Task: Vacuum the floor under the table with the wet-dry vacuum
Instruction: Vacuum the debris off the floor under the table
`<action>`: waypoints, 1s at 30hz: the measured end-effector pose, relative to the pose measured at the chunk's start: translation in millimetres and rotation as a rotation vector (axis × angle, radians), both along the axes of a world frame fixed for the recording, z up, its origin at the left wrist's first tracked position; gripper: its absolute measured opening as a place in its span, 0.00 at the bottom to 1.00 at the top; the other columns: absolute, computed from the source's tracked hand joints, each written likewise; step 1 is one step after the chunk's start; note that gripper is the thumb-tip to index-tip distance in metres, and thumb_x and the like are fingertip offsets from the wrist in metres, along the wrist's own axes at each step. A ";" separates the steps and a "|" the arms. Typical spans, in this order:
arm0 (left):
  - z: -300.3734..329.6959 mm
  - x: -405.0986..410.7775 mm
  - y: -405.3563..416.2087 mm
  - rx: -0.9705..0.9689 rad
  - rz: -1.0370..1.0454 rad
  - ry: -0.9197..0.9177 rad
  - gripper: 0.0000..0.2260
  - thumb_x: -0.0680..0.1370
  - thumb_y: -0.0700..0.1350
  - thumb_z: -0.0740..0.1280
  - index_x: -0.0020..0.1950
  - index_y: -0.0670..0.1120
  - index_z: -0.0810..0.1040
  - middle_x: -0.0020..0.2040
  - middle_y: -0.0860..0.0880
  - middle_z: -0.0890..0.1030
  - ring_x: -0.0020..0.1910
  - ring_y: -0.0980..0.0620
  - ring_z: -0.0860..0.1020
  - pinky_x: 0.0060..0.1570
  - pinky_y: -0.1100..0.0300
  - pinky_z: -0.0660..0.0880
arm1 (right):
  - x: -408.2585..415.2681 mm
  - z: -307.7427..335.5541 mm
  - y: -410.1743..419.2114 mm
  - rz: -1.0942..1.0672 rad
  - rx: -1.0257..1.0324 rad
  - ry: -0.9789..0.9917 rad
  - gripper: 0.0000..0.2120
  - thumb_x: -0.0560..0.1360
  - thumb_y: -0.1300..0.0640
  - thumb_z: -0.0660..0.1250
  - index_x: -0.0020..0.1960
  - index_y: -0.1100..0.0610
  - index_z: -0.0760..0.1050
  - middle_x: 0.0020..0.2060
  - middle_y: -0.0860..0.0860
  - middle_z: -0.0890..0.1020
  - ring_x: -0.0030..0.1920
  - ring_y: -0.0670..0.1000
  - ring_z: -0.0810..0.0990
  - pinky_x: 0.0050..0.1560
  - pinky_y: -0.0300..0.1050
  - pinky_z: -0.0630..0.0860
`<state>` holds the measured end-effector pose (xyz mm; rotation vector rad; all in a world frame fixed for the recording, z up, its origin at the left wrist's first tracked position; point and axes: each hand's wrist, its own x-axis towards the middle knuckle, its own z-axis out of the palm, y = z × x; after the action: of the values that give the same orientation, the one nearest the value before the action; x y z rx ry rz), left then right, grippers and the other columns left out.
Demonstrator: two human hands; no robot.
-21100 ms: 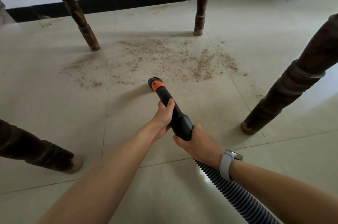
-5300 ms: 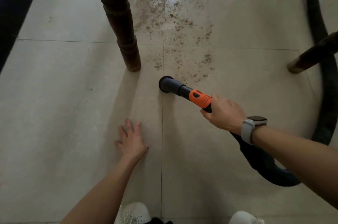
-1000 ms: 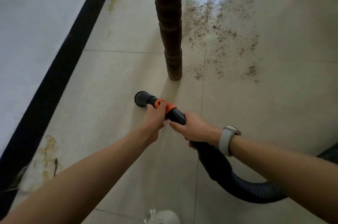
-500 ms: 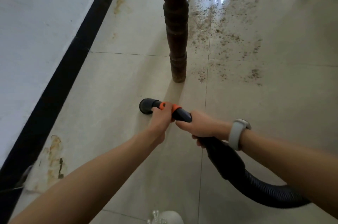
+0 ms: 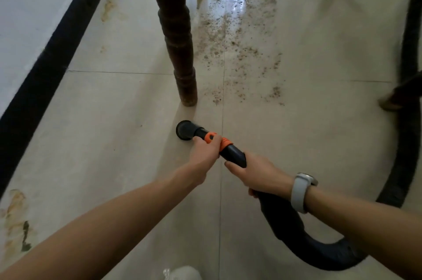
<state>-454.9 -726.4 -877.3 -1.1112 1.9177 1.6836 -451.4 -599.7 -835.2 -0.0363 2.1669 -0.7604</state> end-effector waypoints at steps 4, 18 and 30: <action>-0.9 -20.3 53.4 0.082 -0.108 -0.002 0.27 0.78 0.50 0.61 0.73 0.41 0.56 0.62 0.43 0.75 0.57 0.45 0.76 0.48 0.57 0.68 | -1.5 6.3 49.0 -0.115 0.022 0.019 0.12 0.78 0.46 0.61 0.53 0.54 0.66 0.31 0.51 0.75 0.22 0.49 0.75 0.23 0.40 0.73; 29.3 -46.8 184.5 0.226 -0.720 0.041 0.12 0.79 0.53 0.61 0.59 0.49 0.72 0.55 0.50 0.76 0.54 0.51 0.75 0.53 0.55 0.70 | 10.2 13.6 184.8 -0.627 0.146 0.104 0.17 0.77 0.45 0.62 0.53 0.57 0.66 0.35 0.54 0.77 0.26 0.53 0.77 0.29 0.45 0.77; 14.7 -40.0 107.4 0.146 -0.420 -0.014 0.16 0.81 0.52 0.58 0.66 0.45 0.69 0.57 0.49 0.75 0.55 0.50 0.75 0.57 0.54 0.71 | -7.7 -3.1 161.8 -0.482 0.064 0.125 0.17 0.77 0.44 0.62 0.54 0.58 0.67 0.35 0.53 0.76 0.26 0.52 0.77 0.27 0.42 0.75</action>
<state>-494.9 -619.0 -862.6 -0.6101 1.8262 1.5421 -459.1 -437.9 -838.2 0.4990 2.3466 -0.9744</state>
